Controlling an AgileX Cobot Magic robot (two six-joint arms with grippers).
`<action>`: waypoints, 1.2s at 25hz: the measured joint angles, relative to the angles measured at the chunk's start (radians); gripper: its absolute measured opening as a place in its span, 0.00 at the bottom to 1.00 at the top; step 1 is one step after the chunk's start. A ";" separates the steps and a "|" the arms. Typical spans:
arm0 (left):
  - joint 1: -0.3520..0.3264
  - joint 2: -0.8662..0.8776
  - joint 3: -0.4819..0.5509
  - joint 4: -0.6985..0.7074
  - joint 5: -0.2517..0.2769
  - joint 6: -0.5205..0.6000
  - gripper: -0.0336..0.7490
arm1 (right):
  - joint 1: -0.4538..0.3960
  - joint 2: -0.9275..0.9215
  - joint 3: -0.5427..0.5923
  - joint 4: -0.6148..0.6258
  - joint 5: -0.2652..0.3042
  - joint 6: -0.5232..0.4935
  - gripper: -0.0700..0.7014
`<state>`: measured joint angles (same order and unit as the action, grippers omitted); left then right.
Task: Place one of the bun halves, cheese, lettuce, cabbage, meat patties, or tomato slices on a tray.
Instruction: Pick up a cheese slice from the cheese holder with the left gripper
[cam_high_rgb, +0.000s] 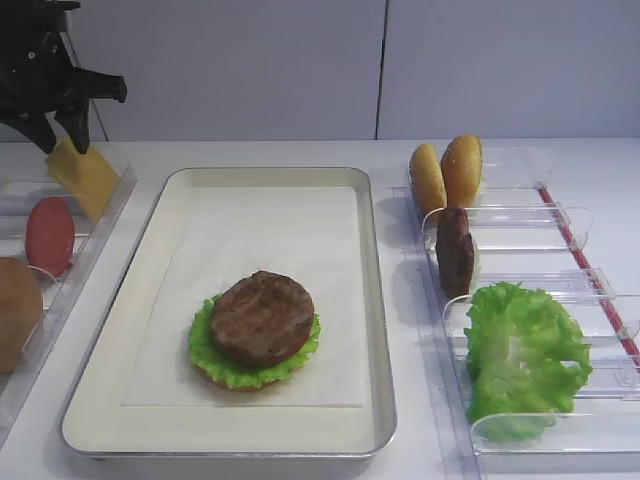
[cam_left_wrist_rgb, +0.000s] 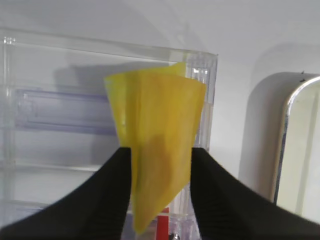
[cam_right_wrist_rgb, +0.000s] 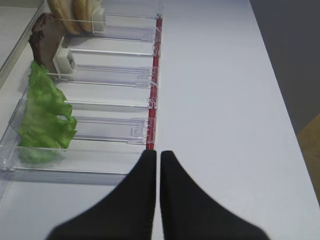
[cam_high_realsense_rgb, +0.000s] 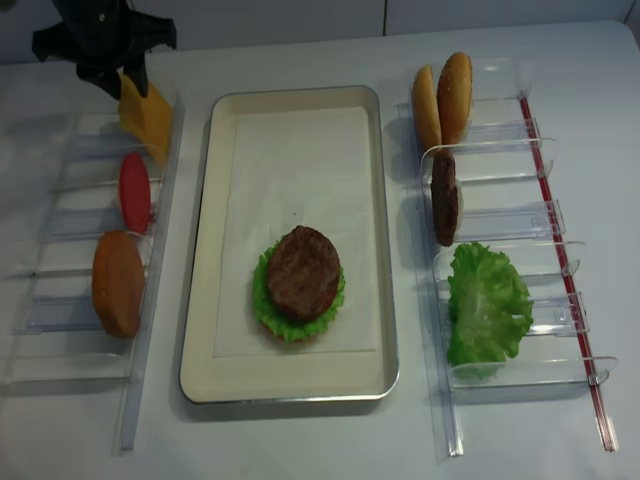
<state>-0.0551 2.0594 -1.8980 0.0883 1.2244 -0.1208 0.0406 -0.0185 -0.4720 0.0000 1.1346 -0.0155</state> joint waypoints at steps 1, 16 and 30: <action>0.000 0.000 0.000 -0.002 0.000 0.000 0.38 | 0.000 0.000 0.000 0.000 0.000 0.000 0.16; 0.000 0.000 0.000 -0.024 0.007 0.013 0.04 | 0.000 0.000 0.000 0.000 0.000 0.000 0.16; 0.000 -0.075 -0.160 -0.134 0.024 0.065 0.03 | 0.000 0.000 0.000 -0.007 0.000 0.000 0.16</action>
<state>-0.0551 1.9847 -2.0576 -0.0458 1.2487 -0.0555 0.0406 -0.0185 -0.4720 -0.0069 1.1346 -0.0155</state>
